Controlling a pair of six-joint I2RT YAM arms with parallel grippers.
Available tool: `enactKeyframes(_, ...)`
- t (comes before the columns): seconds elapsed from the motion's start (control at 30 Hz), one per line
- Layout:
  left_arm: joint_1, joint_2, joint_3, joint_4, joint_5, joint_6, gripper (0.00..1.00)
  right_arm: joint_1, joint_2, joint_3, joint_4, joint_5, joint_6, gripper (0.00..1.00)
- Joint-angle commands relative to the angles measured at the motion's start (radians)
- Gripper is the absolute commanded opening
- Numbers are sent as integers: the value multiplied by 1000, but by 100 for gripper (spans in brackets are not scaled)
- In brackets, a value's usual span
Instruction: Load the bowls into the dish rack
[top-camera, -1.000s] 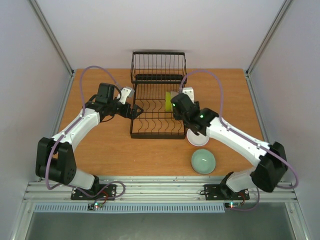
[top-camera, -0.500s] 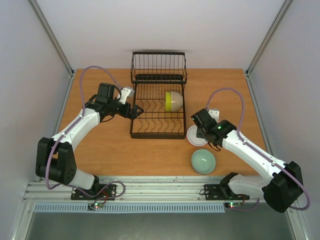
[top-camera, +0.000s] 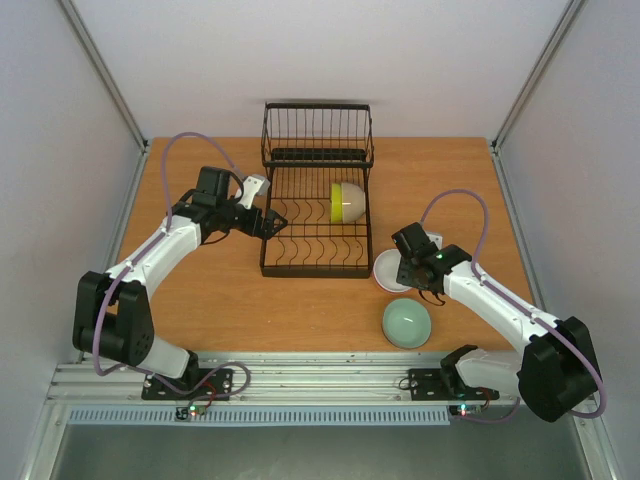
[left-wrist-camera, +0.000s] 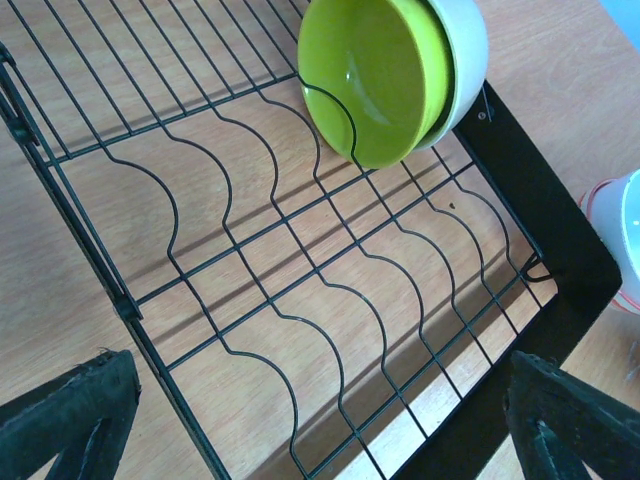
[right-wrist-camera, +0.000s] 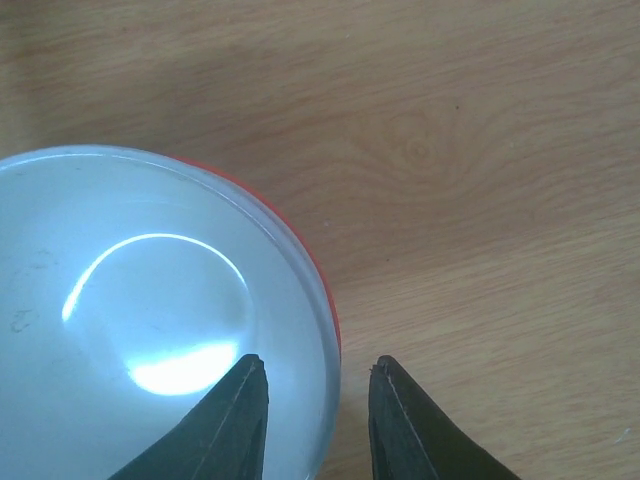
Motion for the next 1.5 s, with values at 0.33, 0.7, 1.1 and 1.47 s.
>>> enactKeyframes(0.33,1,24,26,8,8,7,99,-24,44,-38,70,-28,-6,16)
enactKeyframes(0.7,1,19,24,7,8,8,99,-29,-36,-30,33,-33,-28,1)
enactKeyframes(1.1,0,0,7,21,55,32,99,-29,-177,148,-49,-47,-125,1)
enactKeyframes(1.47,-2,-54,30,-39,65,44,99,123,164,319,123,-3,-159,1)
